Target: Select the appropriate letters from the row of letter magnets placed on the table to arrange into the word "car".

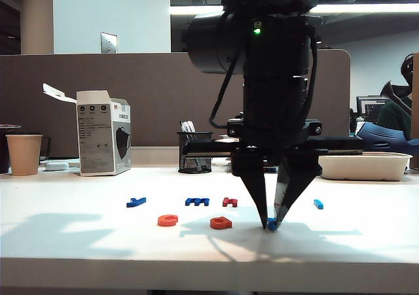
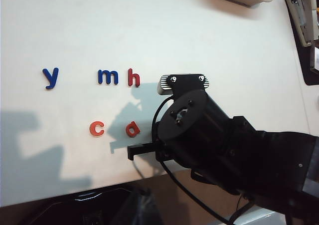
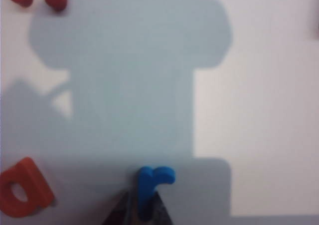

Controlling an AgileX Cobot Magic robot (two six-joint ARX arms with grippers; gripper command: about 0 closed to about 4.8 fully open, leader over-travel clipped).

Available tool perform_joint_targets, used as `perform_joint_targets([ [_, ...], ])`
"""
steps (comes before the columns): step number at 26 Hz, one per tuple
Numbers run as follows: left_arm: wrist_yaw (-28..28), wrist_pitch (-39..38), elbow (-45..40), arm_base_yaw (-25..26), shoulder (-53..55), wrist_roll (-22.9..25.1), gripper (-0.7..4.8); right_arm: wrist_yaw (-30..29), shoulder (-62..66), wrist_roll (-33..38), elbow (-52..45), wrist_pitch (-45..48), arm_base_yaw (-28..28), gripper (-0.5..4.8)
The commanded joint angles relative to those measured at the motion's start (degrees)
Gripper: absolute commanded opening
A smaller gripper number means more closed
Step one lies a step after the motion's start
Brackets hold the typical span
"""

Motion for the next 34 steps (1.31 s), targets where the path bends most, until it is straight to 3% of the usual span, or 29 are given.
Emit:
perform_joint_targets([
  [1,-0.2,0.4,0.1,0.0,-0.1,0.0,-0.05,-0.6,0.1,-0.1,0.1,-1.1,0.1,0.54],
  [14,-0.2,0.4,0.1,0.0,-0.1,0.0,-0.05,-1.2,-0.7,-0.1,0.2,-2.0,-0.5,0.95],
  [26,-0.2,0.4,0.1,0.0,-0.1,0.0,-0.05,-1.1,-5.8,-0.5,0.3,-2.5,-1.3,0.95],
  [34,-0.2,0.4,0.1,0.0,-0.1,0.0,-0.05,-1.6,-11.0,-12.0,1.3,-3.1,-2.9,0.95],
])
